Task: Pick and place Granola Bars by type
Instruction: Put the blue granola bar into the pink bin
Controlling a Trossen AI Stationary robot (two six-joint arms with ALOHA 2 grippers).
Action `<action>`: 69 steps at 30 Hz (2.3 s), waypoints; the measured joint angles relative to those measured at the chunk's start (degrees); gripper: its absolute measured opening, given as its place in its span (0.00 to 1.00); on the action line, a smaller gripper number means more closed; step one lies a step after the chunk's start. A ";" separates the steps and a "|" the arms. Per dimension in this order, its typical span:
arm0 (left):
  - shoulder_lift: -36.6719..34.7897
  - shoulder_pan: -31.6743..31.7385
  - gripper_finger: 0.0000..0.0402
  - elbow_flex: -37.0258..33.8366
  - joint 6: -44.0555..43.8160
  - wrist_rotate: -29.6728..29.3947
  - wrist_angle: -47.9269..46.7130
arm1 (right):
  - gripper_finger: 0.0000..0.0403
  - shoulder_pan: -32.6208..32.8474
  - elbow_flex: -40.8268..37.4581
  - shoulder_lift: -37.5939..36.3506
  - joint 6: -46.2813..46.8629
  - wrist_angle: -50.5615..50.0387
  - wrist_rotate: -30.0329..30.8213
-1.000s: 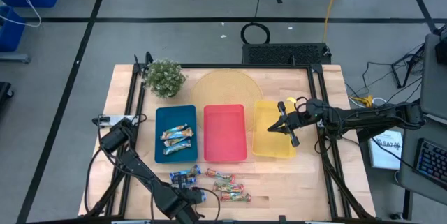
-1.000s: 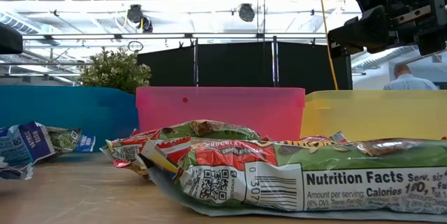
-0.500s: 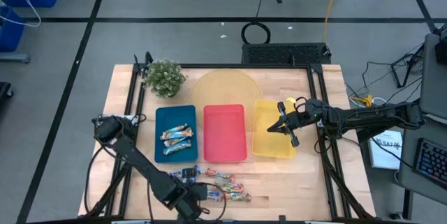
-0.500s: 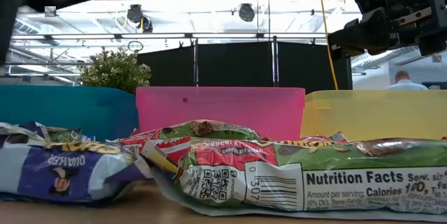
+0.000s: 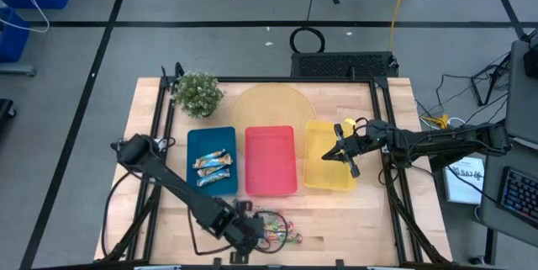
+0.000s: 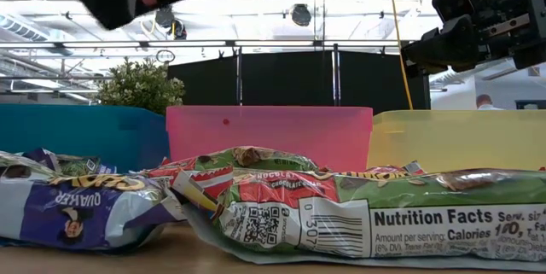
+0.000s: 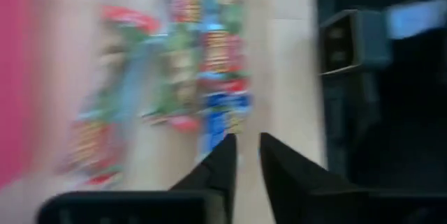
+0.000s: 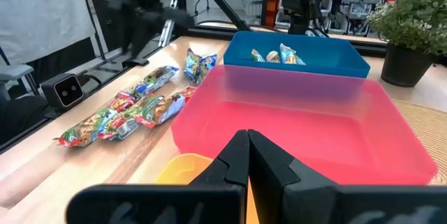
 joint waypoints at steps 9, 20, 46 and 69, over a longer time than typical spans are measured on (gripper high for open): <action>5.14 -0.32 0.58 -0.01 -0.98 2.85 -2.79 | 0.00 0.00 0.00 0.00 0.31 -0.21 0.01; 10.25 -0.35 0.61 0.27 1.21 0.28 -1.79 | 0.00 -0.01 0.00 0.00 0.31 -0.19 0.01; 11.41 -0.46 0.22 3.14 0.18 0.43 -4.62 | 0.00 0.00 0.00 0.00 1.38 -0.23 0.04; 11.26 13.86 0.22 34.60 21.04 -17.67 -37.71 | 0.00 0.00 0.00 0.00 1.38 -0.19 0.23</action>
